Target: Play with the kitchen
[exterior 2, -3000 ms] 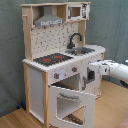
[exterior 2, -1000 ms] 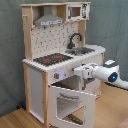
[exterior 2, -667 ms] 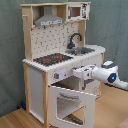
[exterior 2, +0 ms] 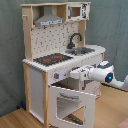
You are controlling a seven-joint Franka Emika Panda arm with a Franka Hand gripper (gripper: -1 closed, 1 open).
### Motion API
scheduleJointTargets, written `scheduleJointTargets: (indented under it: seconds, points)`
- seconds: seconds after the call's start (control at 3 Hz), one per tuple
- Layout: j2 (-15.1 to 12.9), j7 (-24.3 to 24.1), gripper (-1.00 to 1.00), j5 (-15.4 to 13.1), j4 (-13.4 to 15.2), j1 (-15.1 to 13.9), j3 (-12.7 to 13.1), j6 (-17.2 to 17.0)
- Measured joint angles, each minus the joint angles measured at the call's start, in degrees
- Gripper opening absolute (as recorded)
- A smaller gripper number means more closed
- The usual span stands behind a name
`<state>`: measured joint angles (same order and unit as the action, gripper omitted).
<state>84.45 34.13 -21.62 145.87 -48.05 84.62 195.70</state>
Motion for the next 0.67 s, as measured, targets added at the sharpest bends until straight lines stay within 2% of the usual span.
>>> scheduleJointTargets:
  seconds: [0.33, 0.67]
  points:
    - [0.0, 0.0, -1.00, 0.0, 0.0, 0.0, 0.0, 0.0]
    - [-0.1, -6.3, -1.00, 0.3, 0.7, 0.0, 0.0, 0.1]
